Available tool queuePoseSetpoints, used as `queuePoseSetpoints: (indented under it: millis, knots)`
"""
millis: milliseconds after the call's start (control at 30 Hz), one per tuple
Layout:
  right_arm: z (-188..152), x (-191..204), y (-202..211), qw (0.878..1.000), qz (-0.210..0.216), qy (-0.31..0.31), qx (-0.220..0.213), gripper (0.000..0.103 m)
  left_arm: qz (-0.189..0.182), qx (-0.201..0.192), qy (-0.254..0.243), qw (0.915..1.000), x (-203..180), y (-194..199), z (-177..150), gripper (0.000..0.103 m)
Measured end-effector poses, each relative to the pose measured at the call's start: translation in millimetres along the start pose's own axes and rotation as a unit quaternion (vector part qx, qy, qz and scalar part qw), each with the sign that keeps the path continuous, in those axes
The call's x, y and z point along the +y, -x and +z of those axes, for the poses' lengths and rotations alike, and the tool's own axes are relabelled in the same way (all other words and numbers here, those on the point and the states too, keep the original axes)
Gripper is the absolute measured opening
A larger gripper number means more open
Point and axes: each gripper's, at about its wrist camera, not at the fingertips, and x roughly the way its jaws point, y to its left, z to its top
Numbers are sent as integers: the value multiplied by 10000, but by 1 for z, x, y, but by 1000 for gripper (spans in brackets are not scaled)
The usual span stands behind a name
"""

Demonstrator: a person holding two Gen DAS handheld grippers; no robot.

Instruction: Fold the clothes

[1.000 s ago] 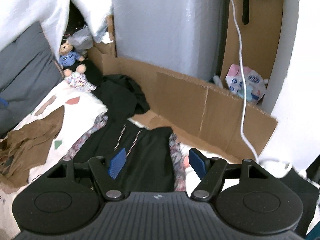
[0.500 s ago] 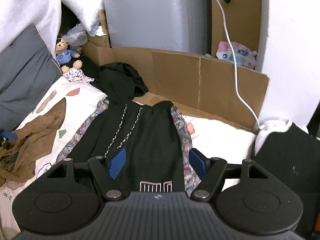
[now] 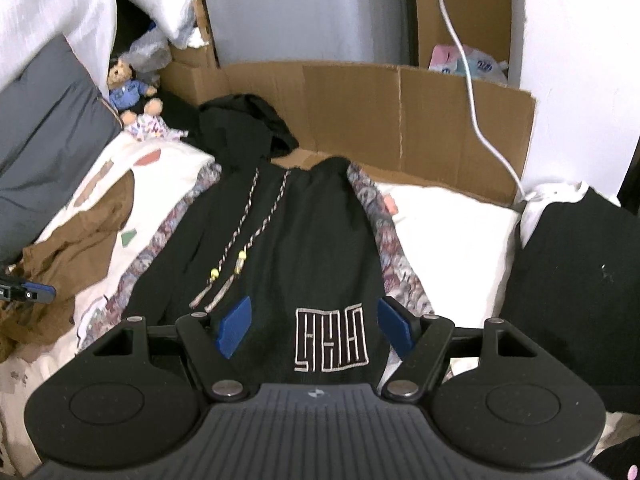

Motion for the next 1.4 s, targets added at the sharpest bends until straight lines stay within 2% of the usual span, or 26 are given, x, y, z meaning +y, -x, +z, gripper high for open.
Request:
queuePoseSetpoints:
  millis: [100,467,533,600,700,800,867,1067,1333,1400]
  knots:
    - [-5,5,-10,10000,64,3,70,74,32,76,98,9999,6,-8,-13,37]
    - [-25,35,-52,9979,351,226,496,74,25,153,187,9997,19,-32,-31,36]
    - [-25,41,-54,9976,408,248,507,74,2,187,122,9998,17,-39,-32,32]
    - [-25,47,-54,9973,460,272,494,74,44,245,103,9996,15,-48,-31,22]
    - [-26,51,-52,9973,473,273,484,74,31,334,294,9990,15,-61,-32,21]
    - [-26,49,-47,9976,474,220,451,74,86,360,398,9985,10,-72,-33,6]
    - [-27,49,-44,9978,471,189,430,74,12,272,345,9990,2,-70,-30,4]
    - [-27,47,-43,9980,452,157,416,74,-461,126,20,9989,-34,-70,-19,3]
    - [-25,49,-45,9978,495,152,421,74,-535,393,47,9978,-44,-106,-27,4]
    - [-25,50,-46,9977,507,154,423,74,-521,446,16,9976,-46,-107,-27,10]
